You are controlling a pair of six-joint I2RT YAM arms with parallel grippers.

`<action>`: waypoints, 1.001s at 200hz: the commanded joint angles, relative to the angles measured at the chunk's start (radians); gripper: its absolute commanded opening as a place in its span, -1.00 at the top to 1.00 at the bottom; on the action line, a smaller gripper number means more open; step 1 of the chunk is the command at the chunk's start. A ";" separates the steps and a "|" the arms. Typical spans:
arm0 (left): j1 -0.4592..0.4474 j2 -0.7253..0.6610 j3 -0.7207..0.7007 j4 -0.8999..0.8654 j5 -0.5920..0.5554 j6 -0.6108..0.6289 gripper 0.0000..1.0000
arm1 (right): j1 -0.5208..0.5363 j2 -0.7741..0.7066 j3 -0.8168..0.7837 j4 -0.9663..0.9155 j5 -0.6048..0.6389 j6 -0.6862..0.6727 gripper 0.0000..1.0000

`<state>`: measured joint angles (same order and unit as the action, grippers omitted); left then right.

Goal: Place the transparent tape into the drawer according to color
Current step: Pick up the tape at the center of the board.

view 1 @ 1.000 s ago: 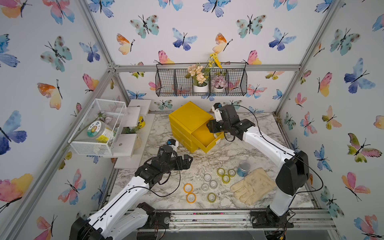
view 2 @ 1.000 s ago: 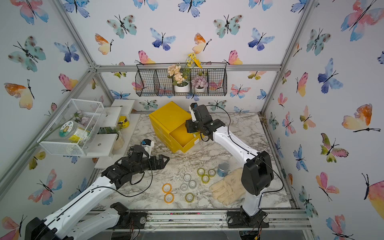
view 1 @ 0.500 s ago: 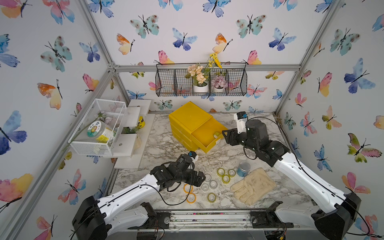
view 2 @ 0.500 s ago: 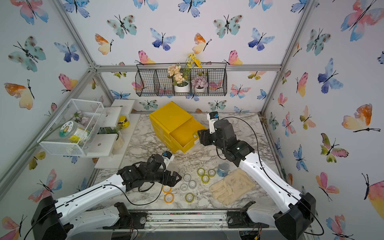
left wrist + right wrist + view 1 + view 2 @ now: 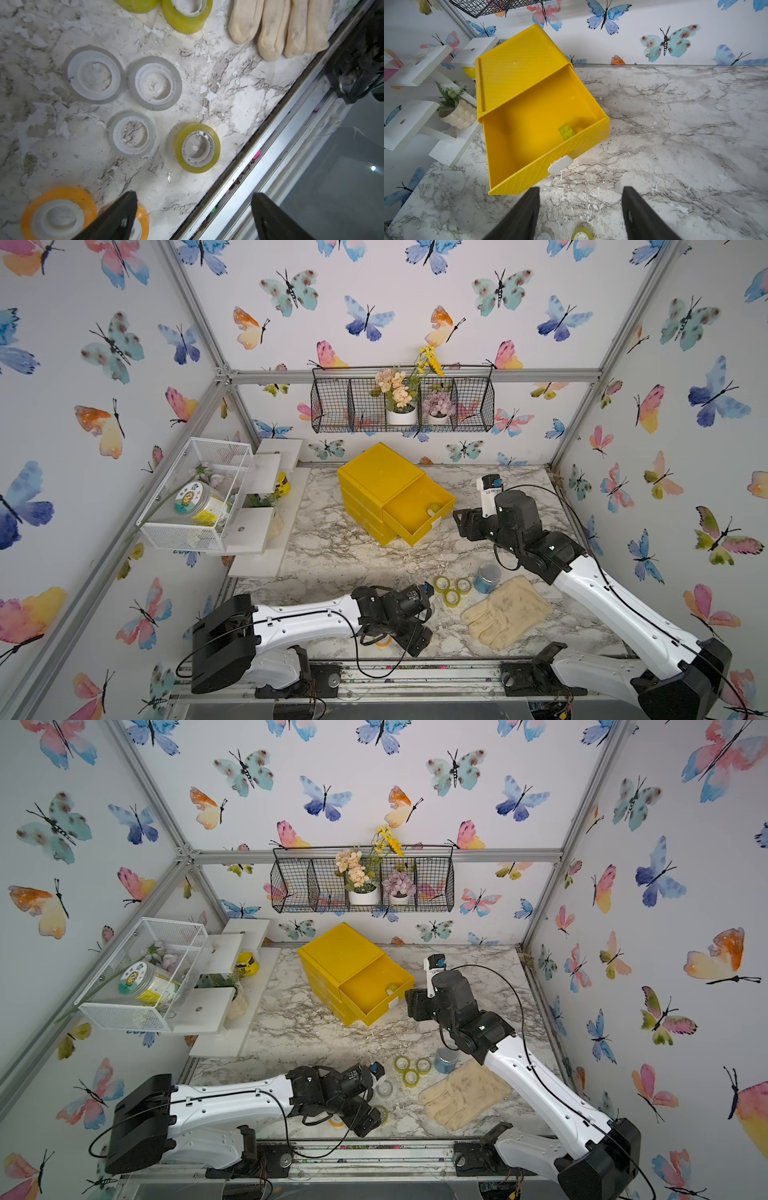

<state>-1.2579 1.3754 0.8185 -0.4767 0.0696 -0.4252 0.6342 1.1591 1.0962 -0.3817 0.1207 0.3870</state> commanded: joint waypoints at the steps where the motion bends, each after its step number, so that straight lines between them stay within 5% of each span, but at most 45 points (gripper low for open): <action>1: -0.036 0.070 0.042 -0.016 -0.064 0.036 -0.79 | -0.001 -0.012 0.004 -0.033 0.036 0.003 -0.35; 97: -0.075 0.278 0.131 -0.016 -0.096 0.077 -0.60 | -0.001 -0.042 0.008 -0.059 0.069 -0.019 -0.38; 200: -0.107 0.351 0.161 -0.042 -0.189 0.106 -0.30 | -0.001 -0.041 0.004 -0.047 0.079 -0.019 -0.40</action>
<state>-1.3483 1.7016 0.9638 -0.4843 -0.0631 -0.3431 0.6342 1.1282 1.0962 -0.4328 0.1692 0.3733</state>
